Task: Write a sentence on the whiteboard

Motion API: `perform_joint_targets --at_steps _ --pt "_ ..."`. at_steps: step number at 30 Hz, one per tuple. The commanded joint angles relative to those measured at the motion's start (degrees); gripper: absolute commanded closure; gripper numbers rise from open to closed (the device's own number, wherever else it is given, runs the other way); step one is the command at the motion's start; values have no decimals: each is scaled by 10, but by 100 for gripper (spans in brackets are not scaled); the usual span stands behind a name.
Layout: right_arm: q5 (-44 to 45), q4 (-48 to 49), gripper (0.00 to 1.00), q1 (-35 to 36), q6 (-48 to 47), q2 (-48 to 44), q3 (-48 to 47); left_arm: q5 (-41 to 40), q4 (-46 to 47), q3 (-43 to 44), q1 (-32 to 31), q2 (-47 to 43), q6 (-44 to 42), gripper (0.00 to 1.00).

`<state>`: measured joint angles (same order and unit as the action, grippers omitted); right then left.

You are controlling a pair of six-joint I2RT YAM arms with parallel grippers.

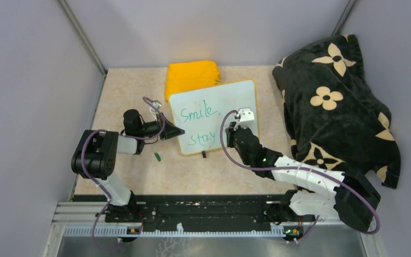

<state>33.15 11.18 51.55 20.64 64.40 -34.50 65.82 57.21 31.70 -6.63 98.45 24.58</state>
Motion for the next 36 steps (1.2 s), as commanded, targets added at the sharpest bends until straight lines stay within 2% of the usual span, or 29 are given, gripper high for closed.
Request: perform_joint_targets --at_steps 1,23,30,36 --pt "3 -2 100 -8 14 -21 19 -34 -44 -2 -6 7 -28 100" --pt "-18 -35 100 -8 36 -48 41 -34 -44 -2 -6 5 -27 100" --pt "-8 -34 100 -8 23 -97 18 -34 -44 -2 -6 5 -27 100" --pt "14 -22 100 -8 7 -85 1 -34 -45 -2 -6 5 -28 100"
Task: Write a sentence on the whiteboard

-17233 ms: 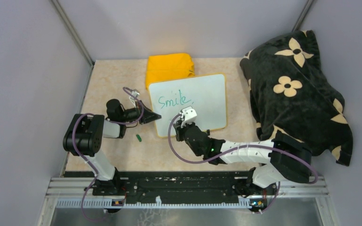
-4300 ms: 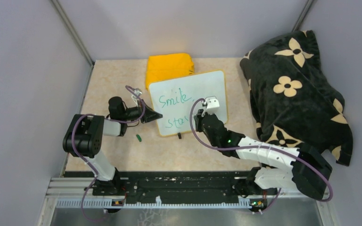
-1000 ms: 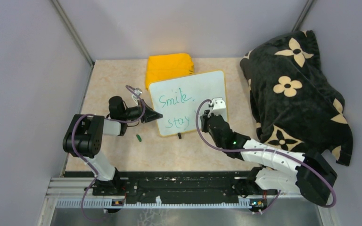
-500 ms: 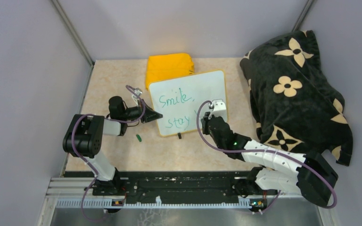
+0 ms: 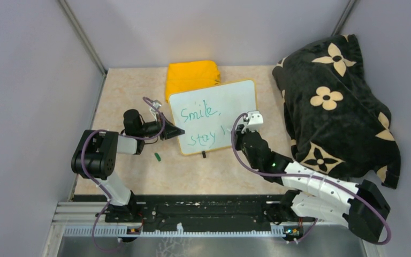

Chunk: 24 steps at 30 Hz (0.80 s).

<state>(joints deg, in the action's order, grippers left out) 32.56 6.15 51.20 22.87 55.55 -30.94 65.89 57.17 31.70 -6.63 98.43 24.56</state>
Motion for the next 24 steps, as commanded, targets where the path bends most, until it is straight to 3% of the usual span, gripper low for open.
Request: perform_joint_targets --at_steps 1,24 --pt "22 30 100 -5 -15 8 -36 -35 -45 -2 -6 4 -28 100" --pt "-2 49 100 -9 -5 84 -56 -35 -46 -1 -7 4 -28 100"
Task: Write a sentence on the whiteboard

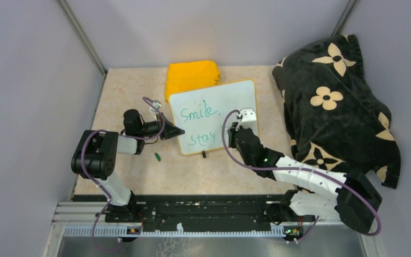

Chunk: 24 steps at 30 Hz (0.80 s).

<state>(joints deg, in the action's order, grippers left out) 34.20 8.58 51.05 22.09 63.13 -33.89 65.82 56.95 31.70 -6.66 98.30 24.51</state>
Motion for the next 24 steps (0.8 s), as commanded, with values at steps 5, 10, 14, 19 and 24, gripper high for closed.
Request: perform_joint_targets --at_steps 5,10,14,19,24 --pt "-36 28 100 -7 10 12 -22 -34 -43 -1 -6 6 -28 100" --pt "-30 17 100 -7 15 10 -18 -34 -44 -1 -6 6 -28 100" --pt "-12 5 100 -7 16 -3 -8 -35 -44 -1 -7 6 -28 100" --pt "8 -12 100 -8 20 -22 6 -35 -45 -1 -7 6 -29 100" --pt "14 -25 100 -15 24 -37 13 -35 -46 -1 -7 6 -30 100"
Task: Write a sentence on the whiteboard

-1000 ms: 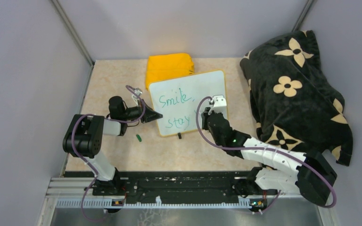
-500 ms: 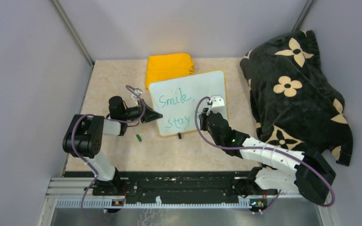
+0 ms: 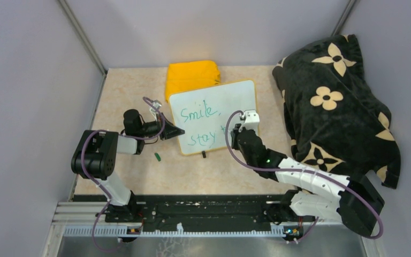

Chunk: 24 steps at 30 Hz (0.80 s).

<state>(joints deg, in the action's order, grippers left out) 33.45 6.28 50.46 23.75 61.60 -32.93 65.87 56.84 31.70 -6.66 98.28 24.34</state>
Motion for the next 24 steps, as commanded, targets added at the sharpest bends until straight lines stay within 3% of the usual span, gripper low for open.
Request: perform_joint_targets --at_steps 1,10,24 --pt "20 -2 100 -11 6 -26 5 -35 -45 -1 -7 6 -28 100" --pt "11 25 100 -11 -12 -73 14 -36 -47 -1 -9 7 -31 100" --pt "5 49 100 -19 -18 -32 -13 -36 -51 0 -10 7 -32 100"
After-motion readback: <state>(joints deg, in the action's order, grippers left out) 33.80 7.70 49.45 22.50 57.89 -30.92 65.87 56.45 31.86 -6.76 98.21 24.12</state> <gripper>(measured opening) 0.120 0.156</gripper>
